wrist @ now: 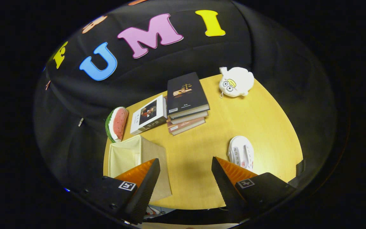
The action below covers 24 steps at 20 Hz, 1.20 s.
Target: Open the storage box then place both shoes into the box .Put the left shoe in first, then the right shoe, with the right side of both shoes facing outward in a uniform manner.
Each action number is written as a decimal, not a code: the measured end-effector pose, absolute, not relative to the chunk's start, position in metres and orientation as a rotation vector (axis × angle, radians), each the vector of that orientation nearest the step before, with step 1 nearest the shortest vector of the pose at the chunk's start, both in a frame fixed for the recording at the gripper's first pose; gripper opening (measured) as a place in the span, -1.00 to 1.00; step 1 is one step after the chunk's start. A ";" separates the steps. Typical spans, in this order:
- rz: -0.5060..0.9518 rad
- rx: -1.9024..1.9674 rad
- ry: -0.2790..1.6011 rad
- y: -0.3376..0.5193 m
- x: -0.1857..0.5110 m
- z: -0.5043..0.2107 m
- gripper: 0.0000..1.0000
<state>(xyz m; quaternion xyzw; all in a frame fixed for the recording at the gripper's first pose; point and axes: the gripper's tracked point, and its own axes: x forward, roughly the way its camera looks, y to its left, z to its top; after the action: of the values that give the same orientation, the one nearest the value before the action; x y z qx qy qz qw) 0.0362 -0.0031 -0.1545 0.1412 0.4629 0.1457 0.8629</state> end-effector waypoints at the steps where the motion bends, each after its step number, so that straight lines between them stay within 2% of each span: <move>1: 0.286 0.295 0.984 -0.020 0.039 -0.164 0.97; 6: 0.228 0.269 1.065 -0.078 0.047 -0.220 0.97; 12: 0.289 0.066 1.151 -0.130 0.027 -0.281 0.98; 18: 0.399 -0.081 1.182 -0.134 0.005 -0.322 0.98; 24: 0.346 -0.120 1.114 -0.146 0.036 -0.358 0.98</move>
<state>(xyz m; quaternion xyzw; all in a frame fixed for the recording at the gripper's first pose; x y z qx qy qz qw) 0.0362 -0.1458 -0.3582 -0.0564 0.5258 0.1635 0.8328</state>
